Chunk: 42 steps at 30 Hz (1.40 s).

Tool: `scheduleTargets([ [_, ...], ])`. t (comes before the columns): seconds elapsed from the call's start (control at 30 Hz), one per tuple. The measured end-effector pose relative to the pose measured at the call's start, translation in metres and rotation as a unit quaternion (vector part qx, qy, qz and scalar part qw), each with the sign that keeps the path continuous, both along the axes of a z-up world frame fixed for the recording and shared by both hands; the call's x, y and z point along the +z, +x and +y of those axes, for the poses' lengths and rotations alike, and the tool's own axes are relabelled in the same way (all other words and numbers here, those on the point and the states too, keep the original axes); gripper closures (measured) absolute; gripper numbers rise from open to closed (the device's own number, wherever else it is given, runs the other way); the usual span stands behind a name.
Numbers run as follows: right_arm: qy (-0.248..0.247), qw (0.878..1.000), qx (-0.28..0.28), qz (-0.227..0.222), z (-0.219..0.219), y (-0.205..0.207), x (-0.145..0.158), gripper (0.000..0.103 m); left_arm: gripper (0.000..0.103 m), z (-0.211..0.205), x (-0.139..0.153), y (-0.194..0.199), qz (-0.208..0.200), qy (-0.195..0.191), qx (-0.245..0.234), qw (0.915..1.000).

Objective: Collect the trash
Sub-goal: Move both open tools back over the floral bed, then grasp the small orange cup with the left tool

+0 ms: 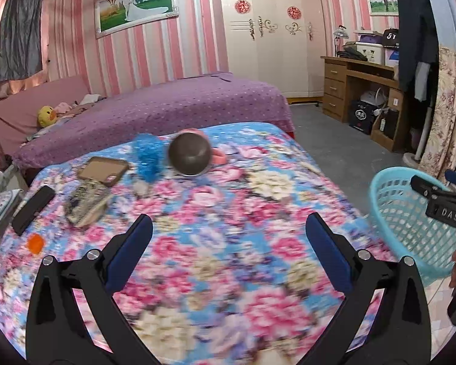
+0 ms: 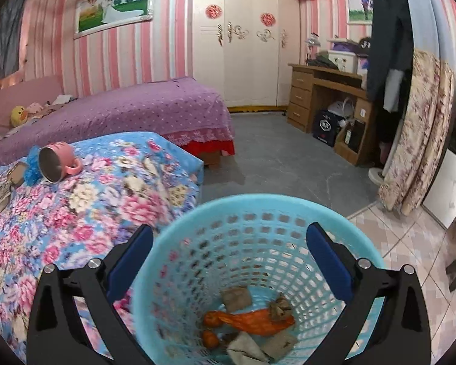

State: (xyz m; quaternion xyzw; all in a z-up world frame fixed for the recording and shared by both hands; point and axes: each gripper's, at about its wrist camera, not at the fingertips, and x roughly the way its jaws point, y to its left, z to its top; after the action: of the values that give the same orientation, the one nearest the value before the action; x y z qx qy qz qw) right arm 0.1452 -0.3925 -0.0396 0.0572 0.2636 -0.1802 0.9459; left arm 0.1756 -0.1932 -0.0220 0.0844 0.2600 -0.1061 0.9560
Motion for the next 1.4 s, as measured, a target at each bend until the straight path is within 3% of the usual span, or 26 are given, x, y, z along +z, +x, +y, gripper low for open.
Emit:
scheduleTargets([
  [0.27,-0.010,1.000,0.021,0.000,0.042,0.018,0.003,0.004,0.005,0.068,0.003,0.015,0.000,-0.002,0.040,0.9992],
  [0.57,-0.010,0.998,0.056,0.008,0.085,0.038,-0.001,0.004,0.005,0.135,-0.009,0.038,0.034,-0.028,0.076,0.9961],
  [0.73,0.004,0.997,0.069,0.017,0.105,0.050,-0.004,0.004,0.005,0.165,-0.012,0.046,0.038,-0.020,0.090,0.9950],
  [0.87,-0.001,0.996,0.079,0.030,0.126,0.061,-0.007,0.004,0.005,0.194,-0.017,0.056,0.063,-0.044,0.098,0.9922],
  [0.97,0.019,0.995,0.089,0.029,0.139,0.071,-0.004,0.005,0.005,0.209,-0.022,0.063,0.072,-0.031,0.112,0.9906],
  [1.23,0.068,0.991,0.107,0.042,0.178,0.104,-0.007,0.005,0.006,0.261,-0.045,0.089,0.129,-0.033,0.154,0.9792],
  [1.33,0.053,0.991,0.110,0.054,0.192,0.115,-0.010,0.005,0.006,0.280,-0.052,0.096,0.135,-0.028,0.174,0.9750],
  [1.4,0.041,0.991,0.114,0.061,0.202,0.120,-0.012,0.005,0.014,0.295,-0.055,0.102,0.146,-0.042,0.186,0.9708],
])
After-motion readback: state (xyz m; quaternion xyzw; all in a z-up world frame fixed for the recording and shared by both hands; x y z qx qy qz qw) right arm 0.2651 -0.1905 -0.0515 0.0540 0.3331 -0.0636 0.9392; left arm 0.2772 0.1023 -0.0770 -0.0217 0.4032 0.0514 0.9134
